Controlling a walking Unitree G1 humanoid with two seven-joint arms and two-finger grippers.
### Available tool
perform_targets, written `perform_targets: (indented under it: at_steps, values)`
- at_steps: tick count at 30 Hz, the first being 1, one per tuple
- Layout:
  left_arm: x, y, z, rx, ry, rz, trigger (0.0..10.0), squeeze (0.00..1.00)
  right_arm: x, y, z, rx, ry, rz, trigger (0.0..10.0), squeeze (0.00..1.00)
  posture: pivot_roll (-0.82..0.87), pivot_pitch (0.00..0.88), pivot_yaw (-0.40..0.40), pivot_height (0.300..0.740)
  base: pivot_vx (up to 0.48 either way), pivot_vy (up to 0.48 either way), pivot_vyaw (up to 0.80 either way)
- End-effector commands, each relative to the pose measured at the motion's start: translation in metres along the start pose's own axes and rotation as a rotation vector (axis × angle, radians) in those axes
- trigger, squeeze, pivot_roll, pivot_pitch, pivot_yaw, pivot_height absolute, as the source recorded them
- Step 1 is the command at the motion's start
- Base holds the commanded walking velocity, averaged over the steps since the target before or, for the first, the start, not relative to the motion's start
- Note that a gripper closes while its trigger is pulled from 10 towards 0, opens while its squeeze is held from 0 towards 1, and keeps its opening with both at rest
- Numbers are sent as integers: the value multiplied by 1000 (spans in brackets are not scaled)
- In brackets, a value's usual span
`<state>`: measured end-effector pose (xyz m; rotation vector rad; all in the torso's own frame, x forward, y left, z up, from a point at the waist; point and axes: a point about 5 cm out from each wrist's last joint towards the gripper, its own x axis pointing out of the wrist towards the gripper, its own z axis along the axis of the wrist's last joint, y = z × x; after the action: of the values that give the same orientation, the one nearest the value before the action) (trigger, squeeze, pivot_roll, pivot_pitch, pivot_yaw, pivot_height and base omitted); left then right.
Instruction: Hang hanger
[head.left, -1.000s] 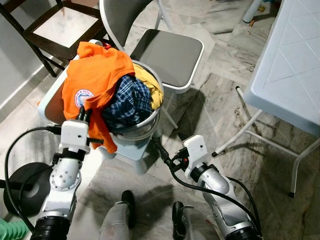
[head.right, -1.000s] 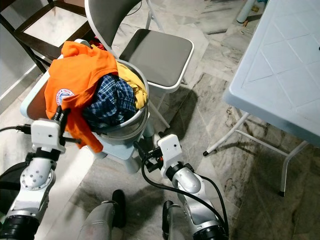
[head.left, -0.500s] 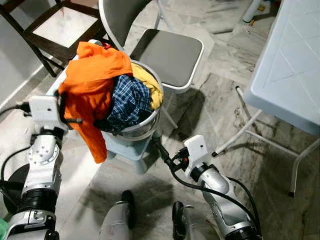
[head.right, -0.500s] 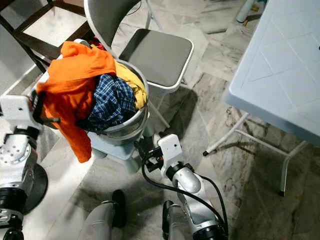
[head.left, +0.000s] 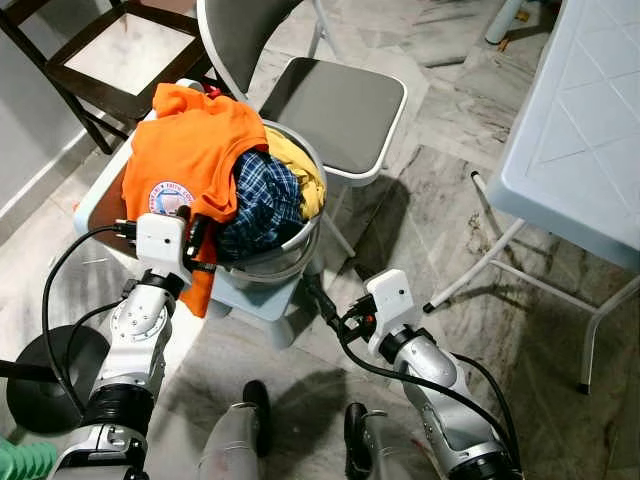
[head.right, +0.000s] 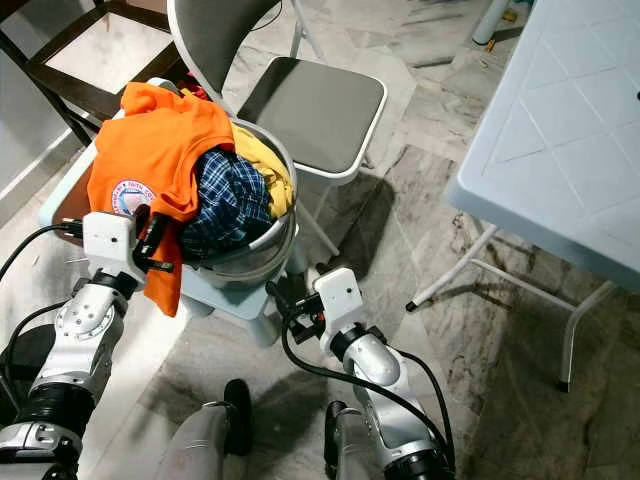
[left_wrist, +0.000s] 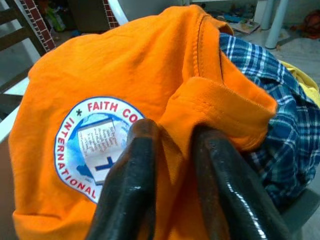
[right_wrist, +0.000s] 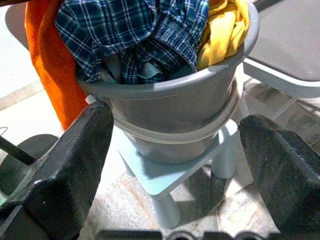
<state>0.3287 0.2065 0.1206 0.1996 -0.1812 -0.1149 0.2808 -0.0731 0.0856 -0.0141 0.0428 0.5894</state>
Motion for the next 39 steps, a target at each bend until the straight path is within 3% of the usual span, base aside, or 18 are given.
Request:
perform_targets:
  at_steps: [1,4,7,9,16,28,36,37,38,39]
  values:
    - [-10,-1,-5,42,4,-13,10000,1000,-3,4,-8,13,24,0,10000,0,-81,317,3,740,0,0,0]
    - [-14,-2,-6,50,0,-19,10000,1000,-3,4,-9,15,24,-1,10000,0,-81,317,4,740,0,0,0]
    - [-22,-10,-13,90,23,-72,10000,1000,-4,5,-9,17,25,-2,10000,0,-79,316,6,740,0,0,0]
    - [-32,-24,-19,98,33,-128,10000,1000,-4,5,-10,18,26,-3,10000,0,-79,316,9,740,0,0,0]
    - [-38,-40,-24,115,51,-139,10000,1000,-4,4,-10,18,27,-6,10000,0,-79,317,6,740,0,0,0]
    - [-37,-48,-29,194,86,-88,10000,1000,-2,4,-10,14,30,4,10000,0,-78,319,-1,740,0,0,0]
    - [-24,-60,-29,214,97,-78,10000,1000,-1,3,-9,13,25,0,10000,0,-94,321,2,740,0,0,0]
    - [-23,-60,-30,216,102,-76,10000,804,-1,3,-9,12,25,-2,10000,0,-96,322,3,740,0,0,0]
    - [-22,-60,-31,219,109,-74,10000,153,-2,3,-9,12,25,-3,10000,0,-101,321,4,740,0,0,0]
    - [-22,-60,-31,221,113,-72,10000,153,-2,2,-9,11,25,-4,10000,0,-102,322,4,740,0,0,0]
